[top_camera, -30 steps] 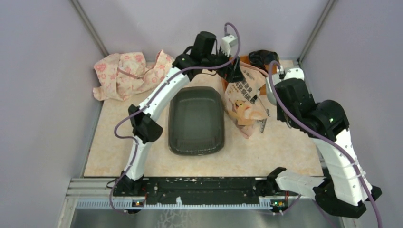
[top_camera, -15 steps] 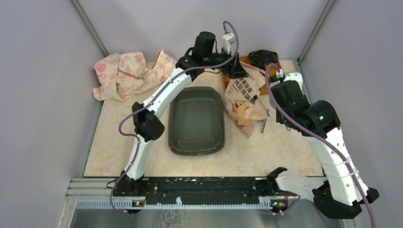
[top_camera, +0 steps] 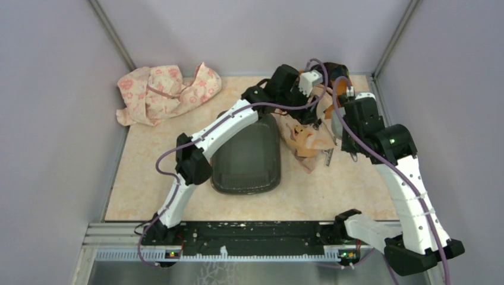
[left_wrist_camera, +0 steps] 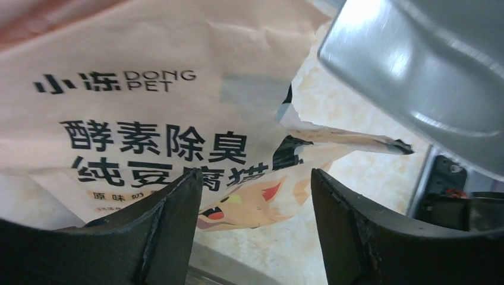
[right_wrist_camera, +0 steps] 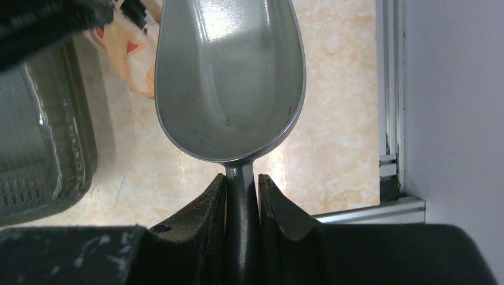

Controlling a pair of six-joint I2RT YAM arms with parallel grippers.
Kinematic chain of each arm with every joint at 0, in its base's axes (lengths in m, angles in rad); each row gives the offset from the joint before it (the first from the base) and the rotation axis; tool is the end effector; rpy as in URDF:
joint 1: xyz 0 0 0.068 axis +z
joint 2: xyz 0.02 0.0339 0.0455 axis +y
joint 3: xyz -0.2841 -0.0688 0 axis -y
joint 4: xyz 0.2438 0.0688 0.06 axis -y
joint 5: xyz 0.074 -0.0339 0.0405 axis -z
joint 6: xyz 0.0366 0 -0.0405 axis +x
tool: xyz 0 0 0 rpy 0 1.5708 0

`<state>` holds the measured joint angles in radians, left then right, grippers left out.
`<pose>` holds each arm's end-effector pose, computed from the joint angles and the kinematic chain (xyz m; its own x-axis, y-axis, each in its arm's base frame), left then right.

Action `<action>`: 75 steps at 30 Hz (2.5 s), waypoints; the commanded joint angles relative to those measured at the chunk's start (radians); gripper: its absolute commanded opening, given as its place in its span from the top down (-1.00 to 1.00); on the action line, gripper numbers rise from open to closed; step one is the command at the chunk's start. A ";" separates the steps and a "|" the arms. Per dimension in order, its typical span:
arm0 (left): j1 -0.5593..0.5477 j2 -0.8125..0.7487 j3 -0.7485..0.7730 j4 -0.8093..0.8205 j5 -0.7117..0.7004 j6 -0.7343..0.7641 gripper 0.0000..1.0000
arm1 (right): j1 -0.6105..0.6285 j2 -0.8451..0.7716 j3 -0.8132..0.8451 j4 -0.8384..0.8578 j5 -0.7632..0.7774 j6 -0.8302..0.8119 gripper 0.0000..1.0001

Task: Fill the litter box with clean litter
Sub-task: Open the cat litter bag at the center of the board.

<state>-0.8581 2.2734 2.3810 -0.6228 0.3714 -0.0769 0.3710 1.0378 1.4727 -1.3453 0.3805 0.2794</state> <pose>0.3389 -0.4124 0.3629 -0.3912 0.3432 -0.8539 0.8841 0.3979 -0.2451 0.1333 0.0373 0.4300 -0.7418 -0.0138 -0.6705 0.0835 0.9901 -0.1128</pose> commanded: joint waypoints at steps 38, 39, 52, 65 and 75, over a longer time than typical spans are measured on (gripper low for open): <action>-0.167 0.074 0.123 -0.028 -0.275 0.299 -0.33 | -0.096 -0.158 -0.060 0.283 0.046 0.037 1.00; -0.164 0.074 0.121 -0.026 -0.273 0.297 -0.34 | -0.095 -0.158 -0.059 0.284 0.047 0.035 1.00; -0.128 0.090 0.122 -0.124 -0.304 0.258 -0.36 | -0.098 -0.156 -0.074 0.300 0.050 0.025 1.00; -0.079 0.025 0.061 -0.099 -0.253 0.182 -0.34 | -0.129 -0.108 -0.110 0.328 -0.056 0.005 1.00; -0.049 -0.137 -0.098 -0.064 -0.282 0.148 -0.34 | -0.164 -0.013 -0.084 0.333 -0.231 -0.035 1.00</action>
<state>-0.9138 2.2429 2.3157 -0.7216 0.0963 0.0959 0.2138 1.0241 1.3598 -1.0748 0.2131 0.2687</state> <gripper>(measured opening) 0.674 0.228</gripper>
